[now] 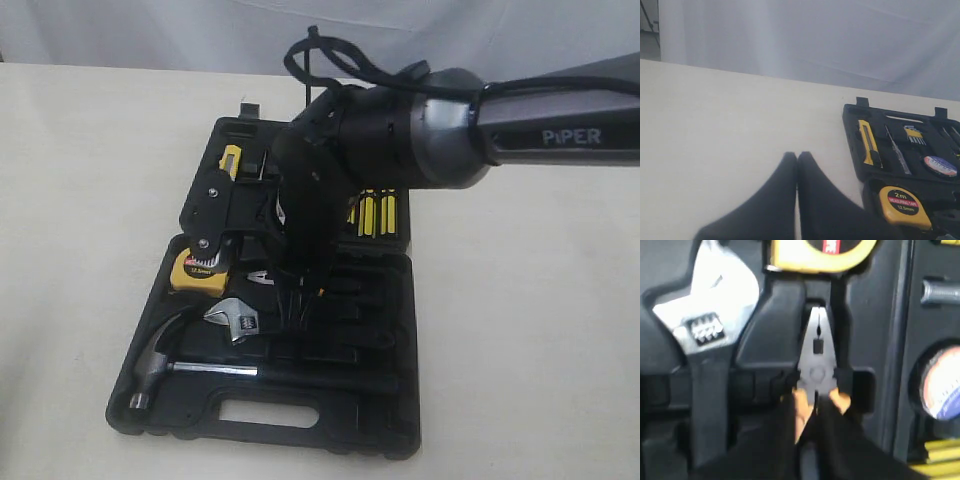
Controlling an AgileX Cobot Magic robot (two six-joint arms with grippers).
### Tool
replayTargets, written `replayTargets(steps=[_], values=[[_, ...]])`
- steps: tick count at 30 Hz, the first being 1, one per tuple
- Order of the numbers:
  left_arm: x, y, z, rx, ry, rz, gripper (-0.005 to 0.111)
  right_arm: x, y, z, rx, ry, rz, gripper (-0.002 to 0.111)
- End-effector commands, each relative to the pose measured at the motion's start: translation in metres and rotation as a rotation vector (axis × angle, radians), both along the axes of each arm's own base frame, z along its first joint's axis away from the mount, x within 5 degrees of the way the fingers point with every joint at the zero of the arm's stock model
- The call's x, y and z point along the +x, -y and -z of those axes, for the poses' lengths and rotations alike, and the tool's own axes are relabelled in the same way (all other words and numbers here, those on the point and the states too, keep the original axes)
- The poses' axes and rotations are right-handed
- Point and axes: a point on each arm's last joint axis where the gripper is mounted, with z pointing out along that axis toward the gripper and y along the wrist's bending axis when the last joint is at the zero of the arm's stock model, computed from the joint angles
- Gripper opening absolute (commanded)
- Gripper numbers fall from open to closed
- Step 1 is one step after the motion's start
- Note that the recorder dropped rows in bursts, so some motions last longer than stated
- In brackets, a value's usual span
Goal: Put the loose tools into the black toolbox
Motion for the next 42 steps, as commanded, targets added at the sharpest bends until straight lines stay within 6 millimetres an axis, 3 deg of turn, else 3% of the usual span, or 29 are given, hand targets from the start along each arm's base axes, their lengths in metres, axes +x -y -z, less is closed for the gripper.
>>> replayTargets(steps=[1, 7, 14, 18, 23, 30, 37, 42], values=[[0.000, 0.001, -0.001, -0.008, -0.003, 0.006, 0.000, -0.003, 0.006, -0.012, -0.019, -0.018, 0.050, 0.000], [0.000, 0.001, -0.001, -0.008, -0.003, 0.006, 0.000, 0.003, 0.000, -0.005, 0.037, 0.016, 0.066, 0.000], [0.000, 0.001, -0.001, -0.008, -0.003, 0.006, 0.000, 0.006, -0.004, 0.027, 0.004, -0.029, 0.092, 0.000], [0.000, 0.001, -0.001, -0.008, -0.003, 0.006, 0.000, 0.009, -0.004, 0.028, 0.015, -0.003, 0.124, 0.000], [0.000, 0.001, -0.001, -0.008, -0.003, 0.006, 0.000, 0.008, -0.002, 0.003, 0.057, 0.040, 0.142, 0.000], [0.000, 0.001, -0.001, -0.008, -0.003, 0.006, 0.000, -0.004, 0.003, -0.047, 0.136, 0.084, 0.204, 0.000], [0.000, 0.001, -0.001, -0.008, -0.003, 0.006, 0.000, -0.050, -0.007, -0.088, 0.135, 0.067, 0.236, -0.001], [0.000, 0.001, -0.001, -0.008, -0.003, 0.006, 0.000, -0.088, -0.026, -0.100, 0.136, 0.101, 0.304, -0.001]])
